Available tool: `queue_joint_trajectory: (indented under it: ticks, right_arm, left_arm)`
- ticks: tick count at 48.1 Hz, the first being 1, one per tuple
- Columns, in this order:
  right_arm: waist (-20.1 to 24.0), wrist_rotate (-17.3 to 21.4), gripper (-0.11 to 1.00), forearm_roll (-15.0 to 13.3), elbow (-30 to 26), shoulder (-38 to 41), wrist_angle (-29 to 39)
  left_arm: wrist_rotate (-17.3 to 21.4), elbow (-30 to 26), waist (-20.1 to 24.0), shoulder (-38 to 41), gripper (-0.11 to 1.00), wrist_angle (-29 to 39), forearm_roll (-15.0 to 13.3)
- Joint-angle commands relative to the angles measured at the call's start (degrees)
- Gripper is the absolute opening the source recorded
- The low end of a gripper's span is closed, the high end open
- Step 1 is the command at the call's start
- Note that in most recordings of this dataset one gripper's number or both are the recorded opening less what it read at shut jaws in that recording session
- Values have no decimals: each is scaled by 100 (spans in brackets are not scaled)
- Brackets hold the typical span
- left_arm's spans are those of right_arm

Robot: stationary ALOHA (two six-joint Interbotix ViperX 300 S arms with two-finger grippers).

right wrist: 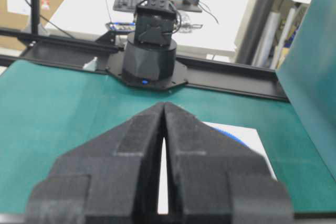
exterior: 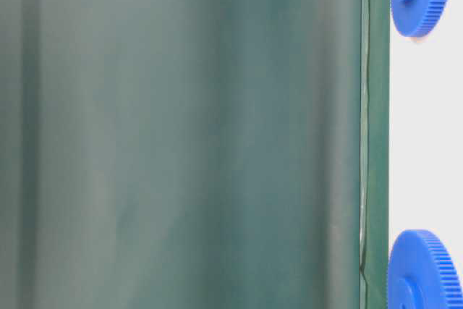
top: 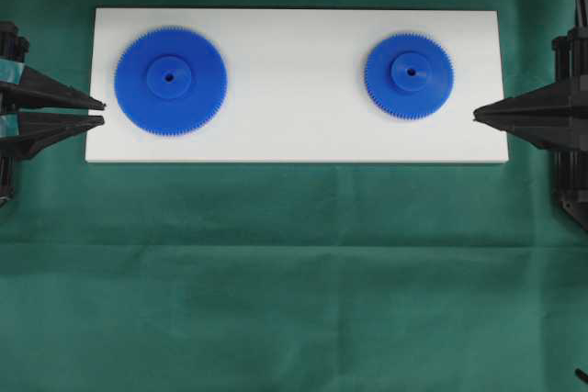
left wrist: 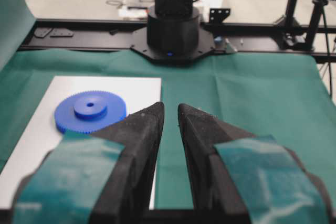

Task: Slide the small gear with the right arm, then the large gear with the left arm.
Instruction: 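Move the right gripper over the smaller blue gear on the right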

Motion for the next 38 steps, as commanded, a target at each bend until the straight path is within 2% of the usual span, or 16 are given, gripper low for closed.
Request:
queue_joint_trajectory:
  ticks: [1, 3, 9, 15, 28, 32, 38]
  right_arm:
    - [-44, 26, 50, 18, -114, 26, -44]
    - [-88, 26, 50, 18, -105, 26, -44]
    - [-237, 53, 50, 26, -79, 18, -26]
    - [-580, 141, 50, 26, -79, 9, 62]
    - [-1837, 185, 50, 26, -149, -97, 519]
    - [-2048, 264, 50, 26, -176, -79, 642]
    - [-2109, 369, 50, 18, -193, -18, 896]
  left_arm:
    - [0, 18, 26, 18, 24, -44, -88]
    - [0, 35, 26, 18, 21, -44, -88]
    - [0, 53, 35, 44, 0, 0, -88]
    - [0, 62, 97, 44, 0, 97, -88]
    - [-9, 62, 562, 44, 0, 316, -88]
    - [-9, 62, 642, 44, 0, 343, -97]
    - [-9, 70, 686, 44, 0, 343, -97]
